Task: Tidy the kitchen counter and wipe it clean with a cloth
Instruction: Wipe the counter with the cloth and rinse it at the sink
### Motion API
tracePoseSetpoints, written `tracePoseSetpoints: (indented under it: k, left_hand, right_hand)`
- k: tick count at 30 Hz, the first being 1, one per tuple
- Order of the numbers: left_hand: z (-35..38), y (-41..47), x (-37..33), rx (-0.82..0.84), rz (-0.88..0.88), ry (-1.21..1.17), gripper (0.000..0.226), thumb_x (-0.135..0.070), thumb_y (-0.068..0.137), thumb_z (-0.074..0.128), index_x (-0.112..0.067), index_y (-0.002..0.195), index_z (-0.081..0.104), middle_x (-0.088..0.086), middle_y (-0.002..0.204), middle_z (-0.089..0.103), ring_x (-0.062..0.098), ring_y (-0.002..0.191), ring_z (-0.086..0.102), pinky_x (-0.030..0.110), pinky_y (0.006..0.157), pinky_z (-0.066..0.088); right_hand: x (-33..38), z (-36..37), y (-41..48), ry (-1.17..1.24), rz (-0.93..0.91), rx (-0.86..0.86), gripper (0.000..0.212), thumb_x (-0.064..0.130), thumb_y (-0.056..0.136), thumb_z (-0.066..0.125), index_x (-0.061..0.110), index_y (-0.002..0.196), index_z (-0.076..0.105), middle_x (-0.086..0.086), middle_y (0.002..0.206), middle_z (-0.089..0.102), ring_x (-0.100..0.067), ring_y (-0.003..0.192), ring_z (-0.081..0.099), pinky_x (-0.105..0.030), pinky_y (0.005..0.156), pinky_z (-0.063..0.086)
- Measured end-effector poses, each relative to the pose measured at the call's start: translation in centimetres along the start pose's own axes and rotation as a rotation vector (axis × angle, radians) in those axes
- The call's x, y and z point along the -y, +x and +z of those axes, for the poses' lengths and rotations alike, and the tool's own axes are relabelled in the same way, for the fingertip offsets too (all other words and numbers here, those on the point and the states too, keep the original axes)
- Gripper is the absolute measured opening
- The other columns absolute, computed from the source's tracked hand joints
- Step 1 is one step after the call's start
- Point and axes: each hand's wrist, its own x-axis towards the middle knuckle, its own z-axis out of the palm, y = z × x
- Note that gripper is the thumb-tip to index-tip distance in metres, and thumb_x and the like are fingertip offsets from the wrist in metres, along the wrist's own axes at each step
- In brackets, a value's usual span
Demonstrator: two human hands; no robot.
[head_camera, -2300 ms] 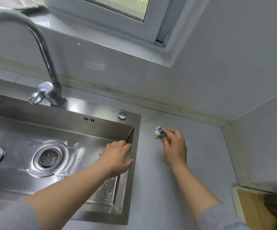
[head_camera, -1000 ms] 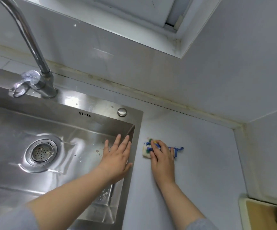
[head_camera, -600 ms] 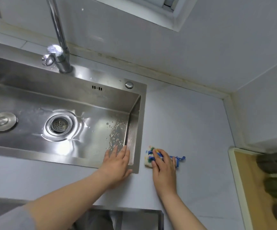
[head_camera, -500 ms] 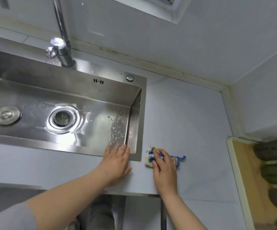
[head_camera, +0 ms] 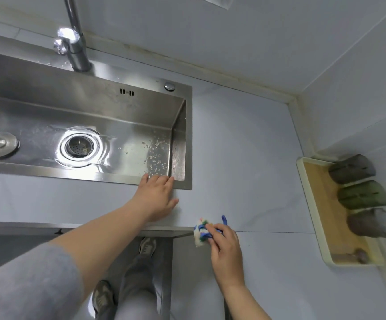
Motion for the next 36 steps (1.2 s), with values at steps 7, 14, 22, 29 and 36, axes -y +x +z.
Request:
tracePoseSetpoints:
  k: [7,14,22,29,36]
  left_hand:
    - [-2.4,1.3,-0.2,0.098,-0.039,-0.074,0.053,-0.05,0.098,0.029,-0.012,0.134,0.038,0.009,0.135,0.045,0.029,0.124,0.043,0.049,0.11,0.025]
    - [-6.3,6.6,0.2,-0.02,-0.004,-0.108,0.048,-0.048,0.096,0.037,-0.013,0.129,0.044,0.005,0.136,0.045,0.027,0.126,0.041,0.041,0.106,0.032]
    - [-12.1,16.2,0.0,-0.077,-0.017,-0.075,0.062,-0.045,0.097,0.04,-0.011,0.147,0.026,0.006,0.156,0.023,0.026,0.144,0.019,0.044,0.117,0.018]
    - [-12.0,23.7,-0.8,-0.067,-0.025,-0.028,0.071,-0.045,0.097,0.04,-0.017,0.153,0.007,0.007,0.161,-0.009,0.028,0.148,-0.009,0.044,0.118,-0.003]
    - [-10.3,29.0,0.5,-0.166,-0.091,0.012,0.079,-0.057,0.088,0.036,-0.007,0.148,0.03,0.018,0.157,0.016,0.04,0.143,0.022,0.047,0.117,0.011]
  right_hand:
    - [0.4,-3.5,6.8,0.011,0.026,-0.136,0.034,0.004,0.081,0.061,0.017,0.11,0.071,0.001,0.099,0.062,-0.008,0.095,0.047,-0.006,0.087,0.035]
    - [-0.8,-5.7,20.4,-0.011,-0.025,-0.166,0.034,-0.001,0.081,0.063,0.015,0.111,0.071,-0.005,0.096,0.064,-0.026,0.09,0.056,-0.021,0.08,0.038]
    - [-3.8,-5.4,36.0,-0.031,-0.097,-0.12,0.029,0.001,0.083,0.066,0.015,0.107,0.073,-0.006,0.096,0.065,-0.026,0.09,0.054,-0.032,0.079,0.044]
    - [-7.2,-2.9,46.8,-0.089,-0.188,-0.003,0.028,0.014,0.08,0.058,0.015,0.103,0.074,-0.007,0.095,0.067,-0.029,0.086,0.057,-0.026,0.078,0.037]
    - [-9.8,1.4,53.8,-0.054,-0.212,0.022,0.034,0.012,0.081,0.051,0.009,0.108,0.072,-0.01,0.108,0.068,-0.029,0.098,0.061,-0.031,0.089,0.045]
